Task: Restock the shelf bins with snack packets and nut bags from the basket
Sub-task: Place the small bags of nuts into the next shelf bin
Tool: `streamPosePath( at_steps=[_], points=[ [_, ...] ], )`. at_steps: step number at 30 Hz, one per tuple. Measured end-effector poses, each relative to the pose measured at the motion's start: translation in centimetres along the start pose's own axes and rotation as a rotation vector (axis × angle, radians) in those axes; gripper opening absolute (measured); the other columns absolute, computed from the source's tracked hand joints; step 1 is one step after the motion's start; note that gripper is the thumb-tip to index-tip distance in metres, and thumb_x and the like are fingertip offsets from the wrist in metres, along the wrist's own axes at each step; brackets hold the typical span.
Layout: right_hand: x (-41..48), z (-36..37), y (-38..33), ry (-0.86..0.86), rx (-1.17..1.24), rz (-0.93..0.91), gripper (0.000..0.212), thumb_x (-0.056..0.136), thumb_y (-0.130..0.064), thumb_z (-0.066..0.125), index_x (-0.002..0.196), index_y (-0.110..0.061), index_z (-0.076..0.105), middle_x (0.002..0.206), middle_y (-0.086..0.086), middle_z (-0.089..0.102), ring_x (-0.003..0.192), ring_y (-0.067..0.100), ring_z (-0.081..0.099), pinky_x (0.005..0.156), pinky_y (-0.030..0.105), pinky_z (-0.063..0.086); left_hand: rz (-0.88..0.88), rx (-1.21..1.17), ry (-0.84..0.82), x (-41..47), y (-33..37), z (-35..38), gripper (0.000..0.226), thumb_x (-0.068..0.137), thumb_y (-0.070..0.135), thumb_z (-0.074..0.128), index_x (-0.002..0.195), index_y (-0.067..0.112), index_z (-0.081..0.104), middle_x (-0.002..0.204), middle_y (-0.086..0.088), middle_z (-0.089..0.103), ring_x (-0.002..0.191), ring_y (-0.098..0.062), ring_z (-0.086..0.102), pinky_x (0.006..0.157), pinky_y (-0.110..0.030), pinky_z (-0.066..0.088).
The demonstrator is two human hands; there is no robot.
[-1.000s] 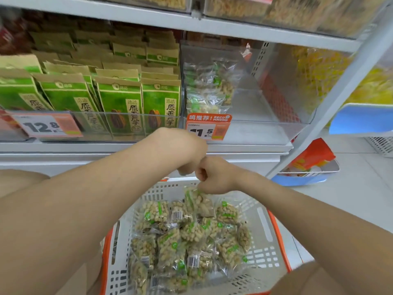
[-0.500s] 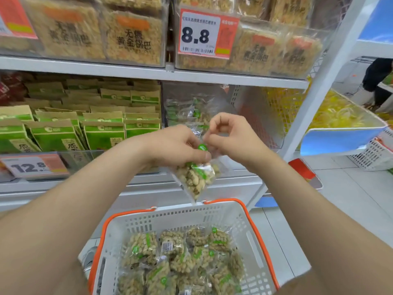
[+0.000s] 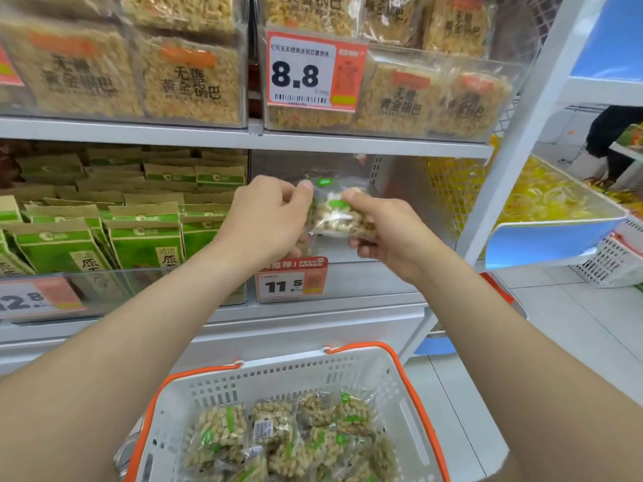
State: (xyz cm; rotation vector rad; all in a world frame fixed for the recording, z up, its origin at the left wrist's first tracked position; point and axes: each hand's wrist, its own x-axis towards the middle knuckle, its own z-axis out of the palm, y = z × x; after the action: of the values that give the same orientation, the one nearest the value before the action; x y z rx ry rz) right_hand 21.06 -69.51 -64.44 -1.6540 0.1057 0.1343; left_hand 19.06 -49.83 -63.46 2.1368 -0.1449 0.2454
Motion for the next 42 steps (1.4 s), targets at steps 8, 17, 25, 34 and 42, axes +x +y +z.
streamPosePath(
  at_steps=[8, 17, 25, 34, 42],
  points=[
    [5.4, -2.3, 3.4, 0.353, -0.539, -0.056, 0.034, 0.097, -0.035, 0.069, 0.118, -0.014, 0.052, 0.111, 0.002, 0.057, 0.106, 0.026, 0.055, 0.086, 0.035, 0.044, 0.331, 0.913, -0.238, -0.4, -1.9, 0.2, 0.045, 0.106, 0.056, 0.034, 0.115, 0.023, 0.064, 0.111, 0.000, 0.067, 0.110, -0.026, 0.056, 0.097, -0.048, 0.043],
    [10.2, 0.9, 4.4, 0.220, -0.734, -0.085, 0.036, 0.084, -0.027, 0.078, 0.118, -0.018, 0.071, 0.120, 0.004, 0.071, 0.115, 0.026, 0.066, 0.096, 0.033, 0.056, 0.343, 1.018, -0.269, 0.2, -2.0, 1.0, 0.052, 0.104, 0.063, 0.025, 0.103, 0.026, 0.061, 0.102, 0.002, 0.061, 0.100, -0.024, 0.059, 0.091, -0.046, 0.034],
    [11.6, 1.6, 5.1, 0.301, -0.628, -0.142, 0.035, 0.073, -0.035, 0.083, 0.104, -0.023, 0.071, 0.111, 0.003, 0.072, 0.098, 0.019, 0.070, 0.078, 0.030, 0.059, 0.349, 1.022, -0.262, 0.2, -2.1, 1.1, 0.051, 0.105, 0.062, 0.025, 0.102, 0.026, 0.061, 0.101, 0.002, 0.060, 0.099, -0.025, 0.058, 0.092, -0.046, 0.035],
    [9.1, -0.1, 4.5, 0.303, -0.738, -0.021, 0.034, 0.084, -0.028, 0.079, 0.108, -0.008, 0.065, 0.111, 0.010, 0.067, 0.100, 0.028, 0.065, 0.067, 0.029, 0.047, 0.352, 0.963, -0.265, -0.3, -2.0, 0.8, 0.048, 0.106, 0.059, 0.030, 0.108, 0.026, 0.065, 0.109, 0.001, 0.063, 0.102, -0.024, 0.058, 0.093, -0.045, 0.040],
    [1.8, 1.0, 1.0, 0.329, -0.783, -0.497, 0.025, 0.084, -0.013, 0.050, 0.085, -0.019, 0.075, 0.070, -0.003, 0.072, 0.070, 0.015, 0.069, 0.067, 0.026, 0.056, 0.518, 0.672, -0.146, -1.9, -1.1, -0.2, 0.015, 0.093, 0.042, 0.060, 0.085, 0.030, 0.058, 0.093, 0.007, 0.052, 0.092, -0.021, 0.050, 0.078, -0.042, 0.049]
  ],
)
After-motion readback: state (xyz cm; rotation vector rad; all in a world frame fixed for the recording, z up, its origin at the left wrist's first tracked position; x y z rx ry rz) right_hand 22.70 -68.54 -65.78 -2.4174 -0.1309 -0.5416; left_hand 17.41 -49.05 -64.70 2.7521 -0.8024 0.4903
